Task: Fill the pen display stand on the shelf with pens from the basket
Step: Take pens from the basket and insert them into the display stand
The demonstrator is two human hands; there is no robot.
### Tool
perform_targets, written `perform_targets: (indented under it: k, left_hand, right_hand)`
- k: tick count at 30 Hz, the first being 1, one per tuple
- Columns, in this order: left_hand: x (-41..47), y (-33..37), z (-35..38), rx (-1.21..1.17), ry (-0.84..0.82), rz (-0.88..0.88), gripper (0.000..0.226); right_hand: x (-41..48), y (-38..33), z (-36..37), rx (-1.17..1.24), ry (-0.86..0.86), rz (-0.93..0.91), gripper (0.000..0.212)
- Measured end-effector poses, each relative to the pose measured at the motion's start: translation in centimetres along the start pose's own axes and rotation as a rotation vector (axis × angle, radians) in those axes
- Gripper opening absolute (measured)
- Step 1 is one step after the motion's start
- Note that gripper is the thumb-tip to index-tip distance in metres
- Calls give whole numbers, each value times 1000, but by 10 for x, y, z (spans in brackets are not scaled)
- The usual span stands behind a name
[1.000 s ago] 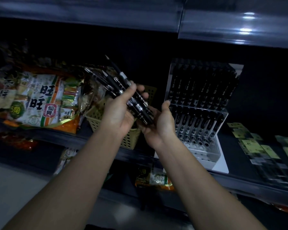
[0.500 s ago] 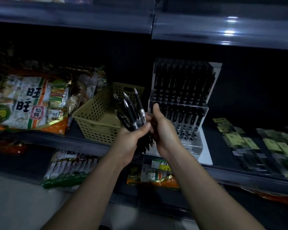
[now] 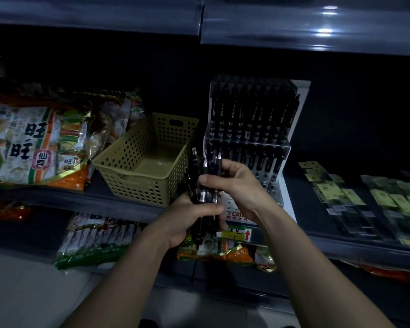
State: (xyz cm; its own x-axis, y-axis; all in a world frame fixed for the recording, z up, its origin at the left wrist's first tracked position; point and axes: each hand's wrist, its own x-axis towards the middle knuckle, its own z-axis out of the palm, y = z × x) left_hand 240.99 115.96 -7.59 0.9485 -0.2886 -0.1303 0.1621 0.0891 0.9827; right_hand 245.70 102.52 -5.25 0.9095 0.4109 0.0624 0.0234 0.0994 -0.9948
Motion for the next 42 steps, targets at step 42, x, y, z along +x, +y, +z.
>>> perform_targets:
  k: [42]
  left_hand:
    - [7, 3, -7, -427, 359, 207, 24]
  right_hand:
    - [5, -15, -11, 516, 370, -30, 19]
